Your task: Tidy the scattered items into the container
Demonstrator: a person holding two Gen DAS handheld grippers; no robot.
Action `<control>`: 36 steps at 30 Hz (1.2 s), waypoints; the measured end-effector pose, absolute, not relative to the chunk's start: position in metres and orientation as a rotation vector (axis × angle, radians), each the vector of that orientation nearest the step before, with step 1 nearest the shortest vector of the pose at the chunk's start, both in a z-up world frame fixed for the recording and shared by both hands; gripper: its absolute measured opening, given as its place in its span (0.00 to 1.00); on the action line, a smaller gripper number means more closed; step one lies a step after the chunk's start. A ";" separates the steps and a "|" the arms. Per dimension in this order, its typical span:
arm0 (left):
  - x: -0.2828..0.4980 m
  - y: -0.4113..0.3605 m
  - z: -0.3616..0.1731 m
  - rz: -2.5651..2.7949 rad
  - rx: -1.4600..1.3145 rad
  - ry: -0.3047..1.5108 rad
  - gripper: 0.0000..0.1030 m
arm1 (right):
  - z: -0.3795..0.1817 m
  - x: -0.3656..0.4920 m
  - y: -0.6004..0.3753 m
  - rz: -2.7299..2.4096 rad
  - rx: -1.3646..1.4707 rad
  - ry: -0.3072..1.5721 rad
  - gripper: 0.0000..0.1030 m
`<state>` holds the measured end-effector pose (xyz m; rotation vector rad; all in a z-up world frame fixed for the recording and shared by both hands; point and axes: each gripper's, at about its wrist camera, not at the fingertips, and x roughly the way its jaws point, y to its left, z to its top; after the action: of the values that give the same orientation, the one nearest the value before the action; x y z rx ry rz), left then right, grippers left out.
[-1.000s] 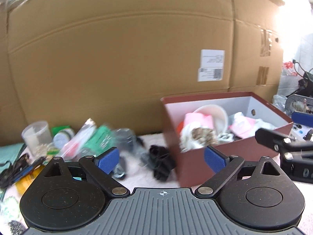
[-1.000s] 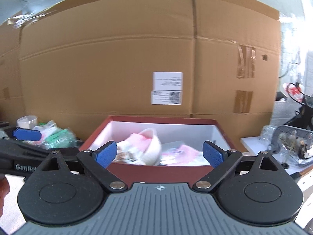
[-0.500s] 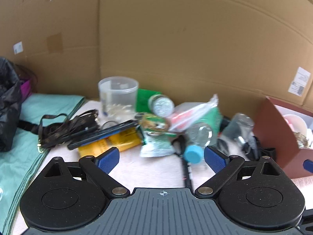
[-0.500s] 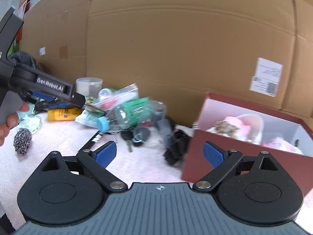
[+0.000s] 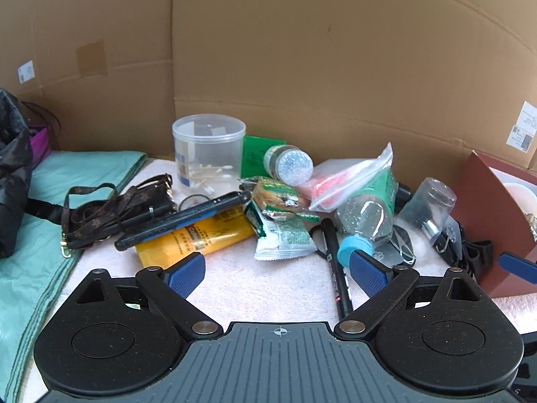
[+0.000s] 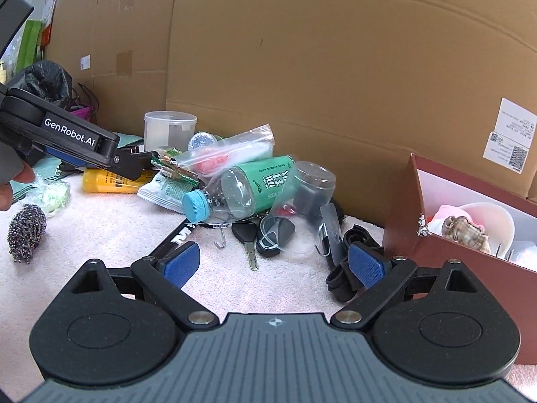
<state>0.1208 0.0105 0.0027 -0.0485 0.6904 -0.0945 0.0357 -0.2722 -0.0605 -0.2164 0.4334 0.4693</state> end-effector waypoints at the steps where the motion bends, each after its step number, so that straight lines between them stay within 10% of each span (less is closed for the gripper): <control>1: 0.120 0.008 0.002 -0.102 -0.044 0.693 0.95 | -0.061 0.037 -0.273 0.472 -0.211 0.435 0.93; 36: 0.013 -0.213 0.056 -0.370 0.167 0.365 1.00 | 0.008 -0.026 -0.463 -0.087 0.021 0.386 1.00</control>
<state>0.0135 -0.2132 0.0562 0.1674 0.3650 -0.3704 -0.0258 -0.4632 0.0084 0.0208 0.3858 -0.0874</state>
